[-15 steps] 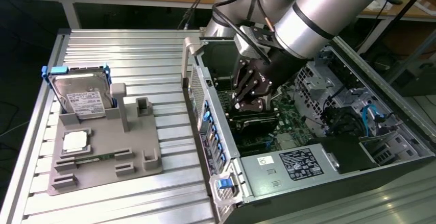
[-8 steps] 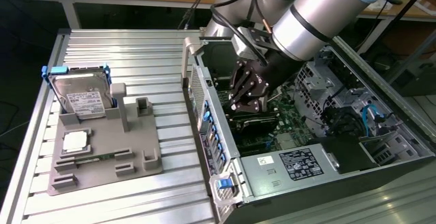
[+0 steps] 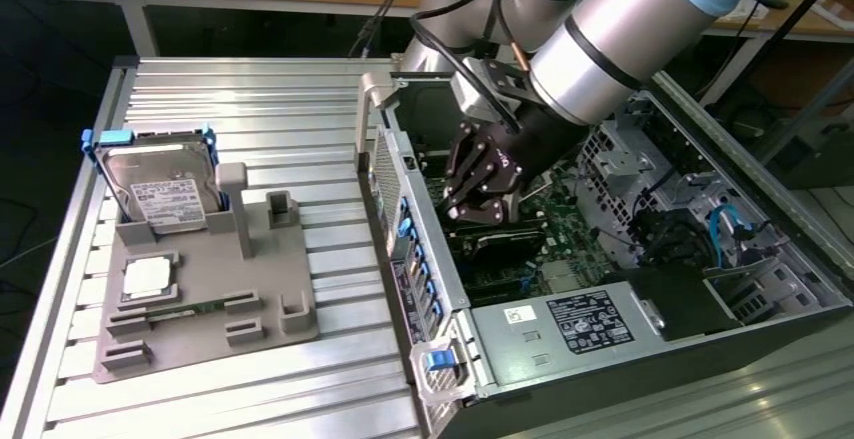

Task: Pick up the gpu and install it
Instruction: 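Press down on the gpu until it lock into place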

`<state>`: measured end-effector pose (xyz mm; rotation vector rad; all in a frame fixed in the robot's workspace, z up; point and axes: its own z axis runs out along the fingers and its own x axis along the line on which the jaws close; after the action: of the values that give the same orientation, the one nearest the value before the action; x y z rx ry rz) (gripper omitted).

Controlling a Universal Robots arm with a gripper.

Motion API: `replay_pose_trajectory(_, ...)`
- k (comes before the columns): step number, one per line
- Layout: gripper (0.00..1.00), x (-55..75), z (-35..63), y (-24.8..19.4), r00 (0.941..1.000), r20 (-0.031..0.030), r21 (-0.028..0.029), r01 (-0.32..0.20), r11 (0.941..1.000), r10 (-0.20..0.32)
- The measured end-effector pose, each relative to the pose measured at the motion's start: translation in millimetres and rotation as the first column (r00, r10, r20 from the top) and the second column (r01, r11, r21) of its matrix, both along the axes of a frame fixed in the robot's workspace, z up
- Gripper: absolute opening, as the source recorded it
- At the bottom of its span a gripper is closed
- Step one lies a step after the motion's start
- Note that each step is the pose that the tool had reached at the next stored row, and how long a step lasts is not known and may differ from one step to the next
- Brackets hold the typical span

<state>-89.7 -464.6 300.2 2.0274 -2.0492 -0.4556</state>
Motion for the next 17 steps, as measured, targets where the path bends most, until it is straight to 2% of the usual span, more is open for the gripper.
replay_pose_trajectory(7,0.11,-0.4,-4.8,0.0,0.9999,-0.0150,-0.0005,0.000,1.0000,0.000)
replay_pose_trajectory(17,0.11,-0.4,-12.5,-0.1,0.9995,-0.0326,-0.0021,0.000,1.0000,0.000)
